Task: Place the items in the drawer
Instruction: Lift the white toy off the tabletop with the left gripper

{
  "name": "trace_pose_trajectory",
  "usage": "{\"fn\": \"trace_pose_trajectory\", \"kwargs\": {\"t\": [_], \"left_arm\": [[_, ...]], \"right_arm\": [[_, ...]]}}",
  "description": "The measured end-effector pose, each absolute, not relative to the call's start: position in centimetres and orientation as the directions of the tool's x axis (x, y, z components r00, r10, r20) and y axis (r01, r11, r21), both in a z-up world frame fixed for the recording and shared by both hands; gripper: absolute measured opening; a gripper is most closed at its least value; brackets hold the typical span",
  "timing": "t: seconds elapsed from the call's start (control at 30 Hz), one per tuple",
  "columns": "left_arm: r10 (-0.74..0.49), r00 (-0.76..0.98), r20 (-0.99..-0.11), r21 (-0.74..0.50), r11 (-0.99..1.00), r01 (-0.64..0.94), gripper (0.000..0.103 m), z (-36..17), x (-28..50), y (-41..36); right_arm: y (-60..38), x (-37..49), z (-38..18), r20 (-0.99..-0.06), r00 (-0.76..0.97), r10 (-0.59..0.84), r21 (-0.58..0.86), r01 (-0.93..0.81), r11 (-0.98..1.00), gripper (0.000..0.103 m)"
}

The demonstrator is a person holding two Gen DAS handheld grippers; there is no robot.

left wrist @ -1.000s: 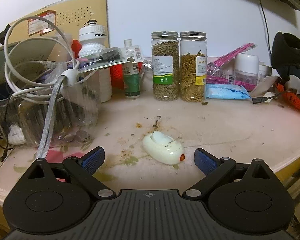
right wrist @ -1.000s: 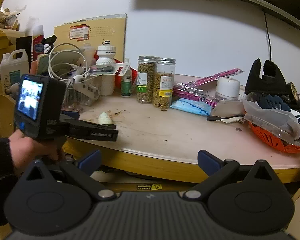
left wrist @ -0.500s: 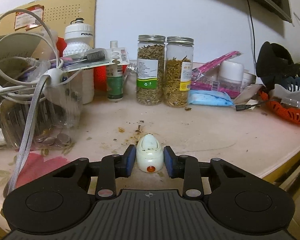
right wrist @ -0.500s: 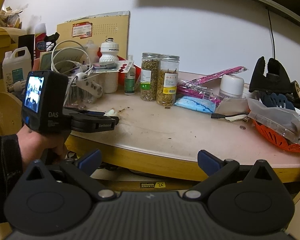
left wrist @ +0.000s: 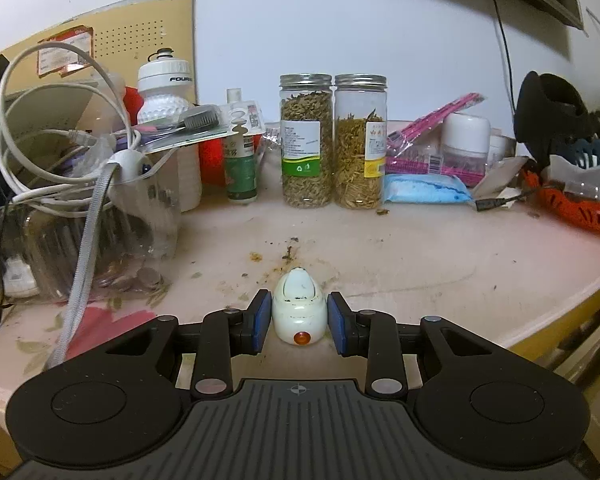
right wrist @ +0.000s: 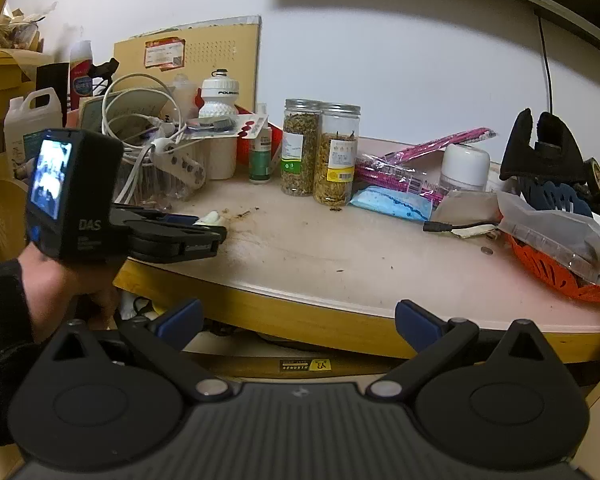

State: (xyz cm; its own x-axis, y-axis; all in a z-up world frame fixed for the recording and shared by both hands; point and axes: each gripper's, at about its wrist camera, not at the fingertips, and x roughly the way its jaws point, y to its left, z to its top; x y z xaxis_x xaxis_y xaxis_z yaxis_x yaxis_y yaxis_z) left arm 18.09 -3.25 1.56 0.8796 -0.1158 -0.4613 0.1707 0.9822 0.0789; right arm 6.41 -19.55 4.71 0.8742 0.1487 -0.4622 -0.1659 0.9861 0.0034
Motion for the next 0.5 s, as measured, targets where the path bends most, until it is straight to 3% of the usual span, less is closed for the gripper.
{"fn": "trace_pose_trajectory", "kwargs": {"t": [0.5], "left_arm": [[-0.074, 0.873, -0.483, 0.131, 0.979, 0.156, 0.030, 3.3, 13.5, -3.6]], "right_arm": [[-19.7, 6.3, 4.6, -0.474, 0.867, 0.151, 0.016, -0.163, 0.987, 0.102]]}}
